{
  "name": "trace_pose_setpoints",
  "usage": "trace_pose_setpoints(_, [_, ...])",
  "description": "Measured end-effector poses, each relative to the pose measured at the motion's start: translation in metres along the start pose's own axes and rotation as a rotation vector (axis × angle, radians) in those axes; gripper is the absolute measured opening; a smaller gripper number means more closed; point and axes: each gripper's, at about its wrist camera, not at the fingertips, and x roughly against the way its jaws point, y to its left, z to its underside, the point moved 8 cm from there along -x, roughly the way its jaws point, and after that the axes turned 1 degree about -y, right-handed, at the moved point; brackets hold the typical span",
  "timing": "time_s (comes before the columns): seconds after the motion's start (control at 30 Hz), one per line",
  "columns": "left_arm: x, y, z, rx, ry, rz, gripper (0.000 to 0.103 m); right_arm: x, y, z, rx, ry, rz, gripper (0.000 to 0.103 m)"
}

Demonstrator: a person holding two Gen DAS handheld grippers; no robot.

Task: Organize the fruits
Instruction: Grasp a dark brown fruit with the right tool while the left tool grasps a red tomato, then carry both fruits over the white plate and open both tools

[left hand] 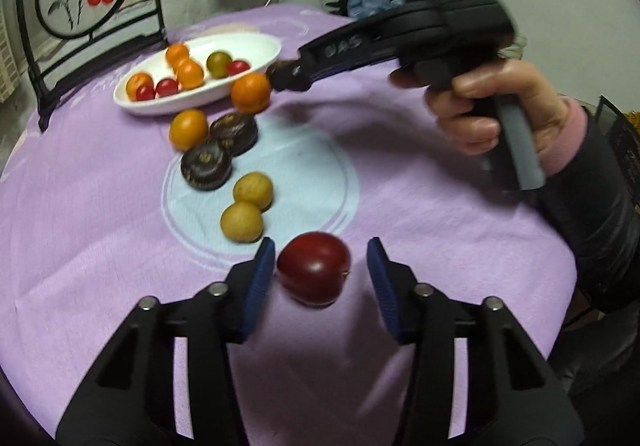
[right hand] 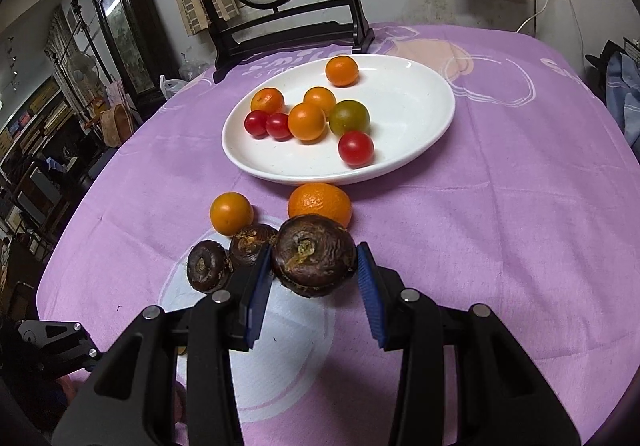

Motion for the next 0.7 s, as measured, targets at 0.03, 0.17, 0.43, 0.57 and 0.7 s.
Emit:
trace_pose_setpoints(0.03, [-0.001, 0.003, 0.0, 0.006, 0.007, -0.006, 0.046, 0.0, 0.0, 0.0, 0.001, 0.0, 0.0, 0.042])
trace_pose_setpoints(0.17, [-0.007, 0.007, 0.005, 0.016, 0.027, -0.001, 0.046, 0.003, 0.0, 0.0, -0.004, -0.006, -0.003, 0.042])
trace_pose_setpoints(0.43, [-0.02, 0.011, 0.01, 0.033, 0.075, 0.007, 0.04, 0.005, 0.003, 0.0, 0.006, -0.009, -0.013, 0.042])
trace_pose_setpoints(0.57, [-0.019, 0.011, 0.009, 0.048, 0.068, 0.013, 0.04, 0.007, 0.007, 0.0, 0.017, -0.016, -0.02, 0.042])
trace_pose_setpoints(0.7, [-0.011, 0.013, -0.003, 0.081, 0.016, 0.039, 0.04, 0.008, 0.014, 0.002, 0.039, -0.018, -0.031, 0.042])
